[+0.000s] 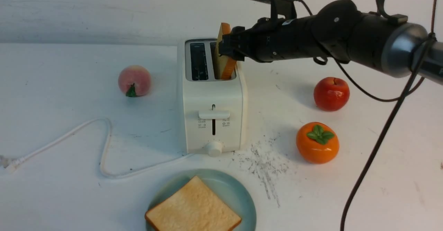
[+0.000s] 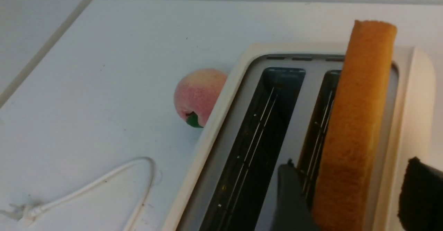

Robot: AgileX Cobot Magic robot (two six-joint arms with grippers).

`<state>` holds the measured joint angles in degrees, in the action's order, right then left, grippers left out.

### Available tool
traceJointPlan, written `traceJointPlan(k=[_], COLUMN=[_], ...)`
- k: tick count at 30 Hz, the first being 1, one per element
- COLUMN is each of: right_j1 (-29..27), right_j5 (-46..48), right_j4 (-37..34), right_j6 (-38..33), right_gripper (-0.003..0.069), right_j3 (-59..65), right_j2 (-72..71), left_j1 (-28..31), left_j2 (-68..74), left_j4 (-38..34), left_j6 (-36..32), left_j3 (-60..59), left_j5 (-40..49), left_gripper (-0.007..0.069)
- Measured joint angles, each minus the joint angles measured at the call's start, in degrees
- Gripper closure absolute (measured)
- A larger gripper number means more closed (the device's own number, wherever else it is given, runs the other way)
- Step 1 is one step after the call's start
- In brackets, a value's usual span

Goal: Take toasted bread from bread machine on white table place on plate.
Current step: 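Grasp the toast slice in the toaster and pull it up out of the slot with the right gripper, then place the held slice of bread on top of the slice on the plate with the right gripper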

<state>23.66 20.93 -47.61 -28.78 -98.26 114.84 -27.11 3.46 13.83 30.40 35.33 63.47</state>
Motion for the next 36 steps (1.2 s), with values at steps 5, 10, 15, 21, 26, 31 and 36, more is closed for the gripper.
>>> traceJointPlan(k=[5, 10, 15, 21, 26, 31, 36], right_j1=[0.0, -0.7, -0.9, -0.9, -0.9, -0.9, 0.1], right_j5=[4.9, 12.4, 28.1, 47.8, 50.2, 49.9, 43.0], right_j4=[3.1, 5.2, 5.2, 5.3, 4.2, -3.8, -15.5], right_j6=[0.0, -0.1, -0.1, -0.1, -1.1, -7.6, -17.7], right_gripper=[0.0615, 0.0613, 0.0613, 0.0613, 0.0613, 0.0613, 0.0613], right_j3=[-0.1, 0.1, -0.4, -0.2, 8.0, 20.4, 29.3], right_j2=[-4.8, -15.9, -26.8, -29.3, -28.9, -26.8, -24.5], left_j1=[0.0, 0.0, 0.0, 0.0, 0.0, 0.0, 0.0], left_j2=[0.0, 0.0, 0.0, 0.0, 0.0, 0.0, 0.0], left_j4=[0.2, 0.3, 2.0, 2.9, 3.1, 3.0, 3.0], left_j6=[0.0, -0.1, -0.1, -0.1, -0.1, 0.0, 0.0], left_j3=[0.0, 0.0, -0.5, -0.7, -1.4, -2.1, -2.1], left_j5=[0.3, 0.7, 0.7, 0.0, -2.4, -2.8, -2.8], left_gripper=[0.0638, 0.0638, 0.0638, 0.0638, 0.0638, 0.0638, 0.0638])
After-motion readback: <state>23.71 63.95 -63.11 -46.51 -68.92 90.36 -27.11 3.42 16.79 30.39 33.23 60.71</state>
